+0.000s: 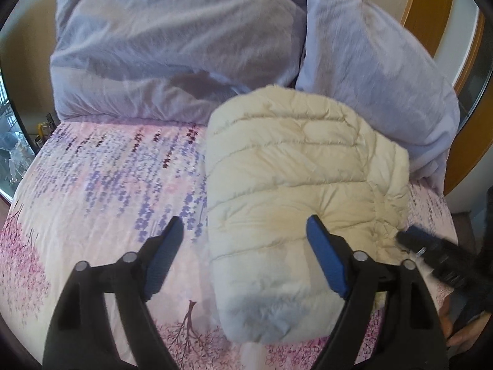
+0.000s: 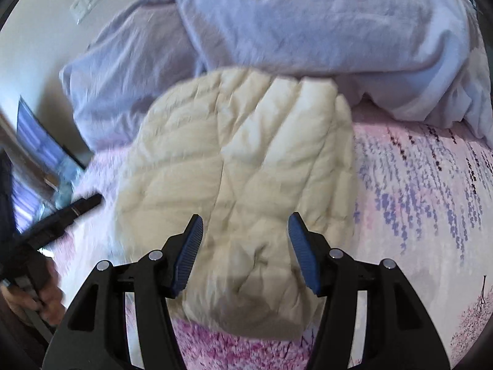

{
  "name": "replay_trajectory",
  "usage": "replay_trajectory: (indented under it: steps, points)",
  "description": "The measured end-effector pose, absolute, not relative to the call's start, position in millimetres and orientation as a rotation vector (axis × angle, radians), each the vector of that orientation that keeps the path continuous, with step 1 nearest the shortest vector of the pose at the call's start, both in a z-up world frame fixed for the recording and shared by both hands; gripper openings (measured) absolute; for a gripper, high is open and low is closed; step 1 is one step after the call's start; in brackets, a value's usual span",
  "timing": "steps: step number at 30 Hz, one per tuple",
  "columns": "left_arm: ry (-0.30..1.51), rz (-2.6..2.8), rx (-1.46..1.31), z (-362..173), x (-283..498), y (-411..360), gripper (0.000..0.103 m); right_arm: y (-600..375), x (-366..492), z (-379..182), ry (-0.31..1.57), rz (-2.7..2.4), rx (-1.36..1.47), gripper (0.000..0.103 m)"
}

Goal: Fold large clothes

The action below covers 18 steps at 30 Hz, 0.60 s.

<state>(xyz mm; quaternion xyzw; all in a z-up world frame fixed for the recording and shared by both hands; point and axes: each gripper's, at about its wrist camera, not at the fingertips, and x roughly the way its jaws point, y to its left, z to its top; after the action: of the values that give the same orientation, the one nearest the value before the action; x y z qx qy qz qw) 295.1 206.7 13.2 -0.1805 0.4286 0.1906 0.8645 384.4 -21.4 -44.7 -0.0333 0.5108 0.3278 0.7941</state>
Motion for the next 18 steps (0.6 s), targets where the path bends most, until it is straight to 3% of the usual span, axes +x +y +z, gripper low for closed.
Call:
replay_trajectory:
  steps: [6,8,10,13,18]
  points:
    - [0.862,0.4,-0.372,35,264,204,0.09,-34,368,-35,1.066,0.643,-0.104,0.06]
    - [0.861,0.398,-0.373,39,254,201,0.091,-41,358,-22,1.021,0.641,-0.116,0.081]
    - [0.866,0.398,-0.374,40,242,197,0.092,-47,343,-8,0.981,0.651,-0.121,0.091]
    - [0.879,0.389,-0.377,41,227,188,0.096,-53,325,0,0.966,0.652,-0.13,0.099]
    - [0.902,0.357,-0.368,42,209,169,0.1,-65,298,6,0.983,0.637,-0.135,0.102]
